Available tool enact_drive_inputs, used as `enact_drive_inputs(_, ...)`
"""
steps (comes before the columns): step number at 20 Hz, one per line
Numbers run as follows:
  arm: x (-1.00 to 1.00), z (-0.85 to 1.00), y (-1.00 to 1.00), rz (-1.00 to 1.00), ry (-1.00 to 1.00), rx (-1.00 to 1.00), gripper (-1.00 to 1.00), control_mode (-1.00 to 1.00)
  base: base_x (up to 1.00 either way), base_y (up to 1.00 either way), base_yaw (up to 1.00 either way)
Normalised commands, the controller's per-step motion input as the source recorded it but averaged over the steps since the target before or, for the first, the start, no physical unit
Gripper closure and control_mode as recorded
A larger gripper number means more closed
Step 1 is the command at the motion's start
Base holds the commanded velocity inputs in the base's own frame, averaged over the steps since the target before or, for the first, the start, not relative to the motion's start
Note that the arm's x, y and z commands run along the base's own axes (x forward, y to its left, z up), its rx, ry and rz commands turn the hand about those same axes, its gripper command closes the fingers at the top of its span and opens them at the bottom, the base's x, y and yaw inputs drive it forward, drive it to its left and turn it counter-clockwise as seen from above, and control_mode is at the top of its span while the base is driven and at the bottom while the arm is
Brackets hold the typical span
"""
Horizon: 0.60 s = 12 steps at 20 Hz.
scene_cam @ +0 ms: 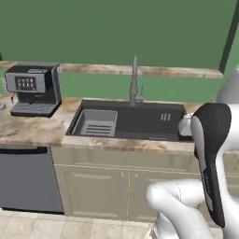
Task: Start the toaster. Once the lever pops up, take the bread to the plate on the dining counter.
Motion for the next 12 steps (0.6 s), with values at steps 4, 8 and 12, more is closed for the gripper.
enact_drive_inputs(4,0.00,0.00,0.00,0.00,0.00,0.00,1.00,1.00,-0.20,0.08,1.00)
enact_drive_inputs(8,0.00,0.00,0.00,0.00,0.00,0.00,1.00,1.00,-0.21,0.63,0.93)
enact_drive_inputs(12,0.00,0.00,0.00,0.00,0.00,0.00,1.00,1.00,0.00,1.00,0.78)
